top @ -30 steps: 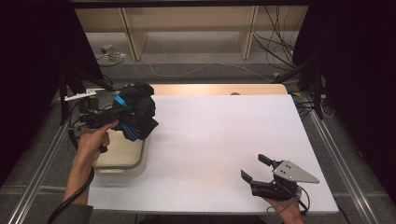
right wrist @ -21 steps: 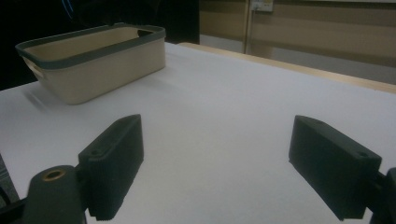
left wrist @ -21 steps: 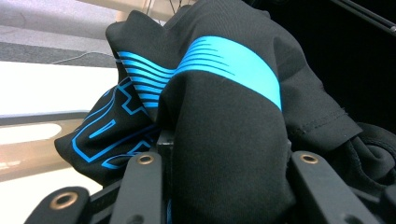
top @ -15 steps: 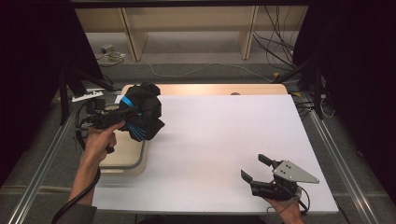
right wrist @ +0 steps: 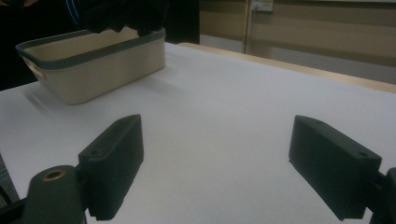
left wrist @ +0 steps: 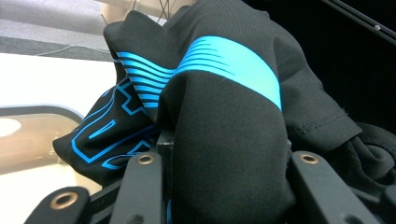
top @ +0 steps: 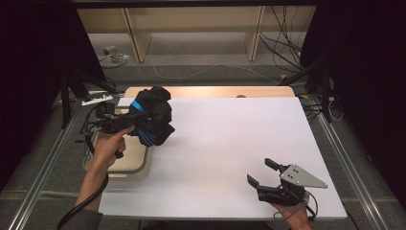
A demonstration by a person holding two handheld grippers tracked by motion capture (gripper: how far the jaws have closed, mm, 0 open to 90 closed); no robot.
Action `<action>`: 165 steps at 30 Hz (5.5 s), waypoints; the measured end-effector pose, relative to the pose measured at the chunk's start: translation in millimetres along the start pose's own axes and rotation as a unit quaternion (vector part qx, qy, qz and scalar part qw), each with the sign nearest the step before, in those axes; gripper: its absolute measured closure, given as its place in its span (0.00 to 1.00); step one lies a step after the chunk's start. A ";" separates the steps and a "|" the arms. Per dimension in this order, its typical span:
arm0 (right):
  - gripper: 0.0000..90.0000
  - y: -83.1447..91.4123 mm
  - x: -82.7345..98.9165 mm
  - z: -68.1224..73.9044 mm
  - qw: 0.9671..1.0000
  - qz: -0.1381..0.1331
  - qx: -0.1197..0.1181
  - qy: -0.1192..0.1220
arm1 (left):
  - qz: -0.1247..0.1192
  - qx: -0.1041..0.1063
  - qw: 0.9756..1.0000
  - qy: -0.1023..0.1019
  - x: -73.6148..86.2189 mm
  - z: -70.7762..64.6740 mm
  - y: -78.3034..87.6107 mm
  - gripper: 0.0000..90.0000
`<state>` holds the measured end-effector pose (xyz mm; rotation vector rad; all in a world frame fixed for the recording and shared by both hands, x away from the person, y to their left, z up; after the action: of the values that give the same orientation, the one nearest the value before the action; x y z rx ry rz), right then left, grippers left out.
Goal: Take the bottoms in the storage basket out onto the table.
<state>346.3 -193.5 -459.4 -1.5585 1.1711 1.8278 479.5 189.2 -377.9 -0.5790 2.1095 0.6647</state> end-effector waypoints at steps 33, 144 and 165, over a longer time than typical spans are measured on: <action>0.21 0.9 0.1 -0.5 1.000 0.000 0.001 0.001 | 0.034 0.038 0.999 -0.006 21.6 -31.1 -36.5 0.68; 0.21 1.9 0.1 -2.8 1.000 0.000 0.001 -0.004 | 0.161 0.021 0.986 -0.040 85.2 -72.1 -173.5 0.66; 0.21 1.6 0.1 -3.0 1.000 -0.001 0.001 -0.005 | 0.183 0.001 0.982 -0.051 91.5 -67.0 -183.3 0.65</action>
<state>346.8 -196.9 -459.0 -1.5484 1.1649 1.8303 501.9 -6.8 -464.6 -0.1471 2.1371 0.8757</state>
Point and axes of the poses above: each handheld gripper's, and its own axes: y roughly backward along the jaws, x roughly out of its underside, z roughly to its left, the point moved 8 cm from there along -y, roughly forward along the jaws, and after that the axes turned 7 degrees about x, right-handed, at the moved point
